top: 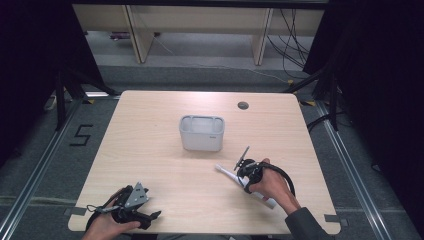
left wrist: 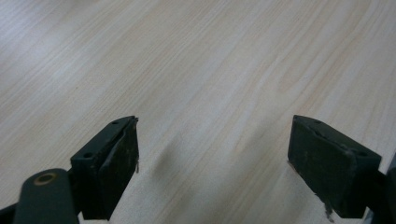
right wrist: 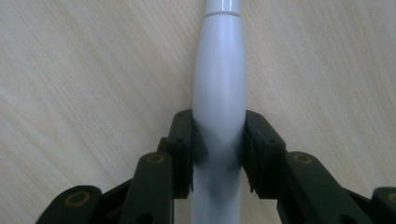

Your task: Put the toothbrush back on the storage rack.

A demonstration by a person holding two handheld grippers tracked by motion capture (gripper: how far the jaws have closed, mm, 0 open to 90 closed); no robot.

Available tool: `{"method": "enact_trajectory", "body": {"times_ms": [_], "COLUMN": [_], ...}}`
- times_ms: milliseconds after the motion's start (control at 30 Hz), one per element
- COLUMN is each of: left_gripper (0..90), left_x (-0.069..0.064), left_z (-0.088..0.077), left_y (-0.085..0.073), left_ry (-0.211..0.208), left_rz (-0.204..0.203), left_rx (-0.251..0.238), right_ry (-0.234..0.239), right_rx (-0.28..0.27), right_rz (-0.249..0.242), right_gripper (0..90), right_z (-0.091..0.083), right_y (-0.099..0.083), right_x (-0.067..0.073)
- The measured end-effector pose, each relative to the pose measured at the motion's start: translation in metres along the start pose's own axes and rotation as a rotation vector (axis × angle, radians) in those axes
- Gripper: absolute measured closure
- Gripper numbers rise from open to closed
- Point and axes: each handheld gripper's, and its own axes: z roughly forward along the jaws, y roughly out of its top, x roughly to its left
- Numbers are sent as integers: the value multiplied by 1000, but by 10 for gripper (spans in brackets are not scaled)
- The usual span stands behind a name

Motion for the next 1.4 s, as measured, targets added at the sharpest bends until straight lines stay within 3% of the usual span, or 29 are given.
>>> {"method": "enact_trajectory", "body": {"times_ms": [100, 233, 267, 300, 333, 367, 433, 500, 533, 567, 600, 667, 700, 733, 767, 867, 1000, 1033, 1267, 1300, 1333, 1400], "left_gripper": [161, 161, 161, 161, 161, 161, 161, 161, 161, 161, 161, 161, 161, 161, 161, 161, 161, 161, 162, 162, 161, 162], "left_x": [0, 0, 0, 0, 0, 0, 1, -1, 0, 0, 0, 0, 0, -1, 0, 0, 0, 0, 0, 0, 0, 0], "left_z": [0, 0, 0, 0, 0, 0, 0, 0, 0, 0, 0, 0, 0, 0, 0, 0, 0, 0, 0, 0, 0, 0], "left_y": [0, 0, 0, 0, 0, 0, 0, 0, 0, 0, 0, 0, 0, 0, 0, 0, 0, 1, 0, 0, 0, 0], "left_ry": [0, 2, 2, 0, -1, -1, 3, -3, -1, -1, 1, -2, 0, -1, 0, 1, 5, 2, -3, 2, 3, -4], "left_rz": [3, 5, 2, 2, -1, -9, 4, -2, 0, 0, -8, -10, 4, -12, -1, 2, -12, 4, -11, -4, -4, -16], "left_rx": [-2, 7, 1, -1, 0, 3, 5, -2, 5, 3, 1, 0, 7, 3, 5, 5, 1, -2, -3, -3, -4, -8], "right_ry": [-16, -21, -5, -21, -21, -16, -15, -22, -30, -30, -34, -41, -48, -48, -47, -46, -41, -46, -46, -52, -62, -44], "right_rx": [-45, -54, -61, -43, -54, -53, -79, -78, -113, -113, -124, -152, -180, -180, -190, -271, -326, -362, -453, -464, -486, -501], "right_rz": [-41, -6, -14, -39, -20, -41, -8, -29, -11, -11, -40, -34, -2, -2, 5, 54, 55, 38, 100, 63, 92, 86], "right_gripper": [668, 669, 669, 669, 669, 669, 669, 669, 669, 669, 669, 669, 669, 669, 670, 669, 669, 669, 669, 669, 669, 669], "right_z": [0, -2, -1, -3, -4, -4, -6, -8, -12, -12, -14, -21, -28, -28, -30, -45, -57, -60, -70, -71, -71, -73], "right_y": [-4, -7, -9, -8, -9, -10, -12, -13, -17, -17, -18, -24, -30, -30, -32, -41, -46, -47, -49, -49, -48, -47], "right_x": [-4, -3, -4, -6, -5, -7, -3, -4, -5, -5, -7, -9, -9, -9, -10, -12, -16, -19, -20, -23, -22, -24]}}
